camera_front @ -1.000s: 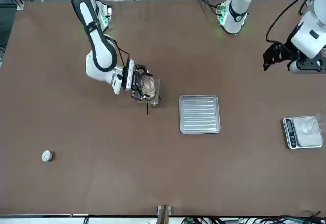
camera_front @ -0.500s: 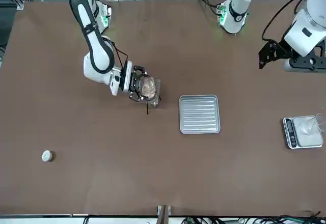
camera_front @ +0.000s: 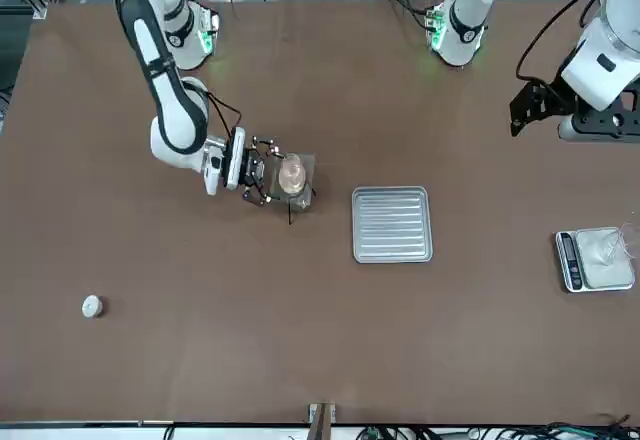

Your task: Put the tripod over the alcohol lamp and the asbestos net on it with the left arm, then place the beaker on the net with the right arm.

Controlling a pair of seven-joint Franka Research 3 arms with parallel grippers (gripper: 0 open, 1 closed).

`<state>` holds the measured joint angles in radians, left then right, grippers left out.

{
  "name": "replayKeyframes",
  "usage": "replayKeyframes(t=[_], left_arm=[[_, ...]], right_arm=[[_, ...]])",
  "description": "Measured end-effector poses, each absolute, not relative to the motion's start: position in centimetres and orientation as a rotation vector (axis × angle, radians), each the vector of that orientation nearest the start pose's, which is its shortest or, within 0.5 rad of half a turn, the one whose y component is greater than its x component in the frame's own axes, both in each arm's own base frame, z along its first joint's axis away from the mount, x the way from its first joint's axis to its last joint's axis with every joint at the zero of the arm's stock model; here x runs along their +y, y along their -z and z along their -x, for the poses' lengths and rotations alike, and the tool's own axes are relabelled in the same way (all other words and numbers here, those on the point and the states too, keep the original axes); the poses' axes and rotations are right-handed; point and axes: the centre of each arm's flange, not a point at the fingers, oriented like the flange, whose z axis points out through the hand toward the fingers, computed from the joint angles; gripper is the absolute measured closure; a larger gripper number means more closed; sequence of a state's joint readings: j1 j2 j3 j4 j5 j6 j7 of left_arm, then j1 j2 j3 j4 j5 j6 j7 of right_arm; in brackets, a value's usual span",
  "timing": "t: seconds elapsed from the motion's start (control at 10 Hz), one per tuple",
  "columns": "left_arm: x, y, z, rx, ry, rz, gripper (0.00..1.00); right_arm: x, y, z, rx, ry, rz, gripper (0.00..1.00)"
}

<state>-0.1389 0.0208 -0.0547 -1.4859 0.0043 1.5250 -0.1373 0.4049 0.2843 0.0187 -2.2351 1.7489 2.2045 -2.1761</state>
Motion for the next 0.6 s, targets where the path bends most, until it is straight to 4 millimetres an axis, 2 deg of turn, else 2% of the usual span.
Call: replayKeyframes(t=[0.6], left_arm=[[-10.6, -65.1, -54.7, 0.086, 0.036, 3.141, 0.01]], right_arm=[[21.0, -25.9, -48.3, -1.128, 0.914, 1.685, 0.0]])
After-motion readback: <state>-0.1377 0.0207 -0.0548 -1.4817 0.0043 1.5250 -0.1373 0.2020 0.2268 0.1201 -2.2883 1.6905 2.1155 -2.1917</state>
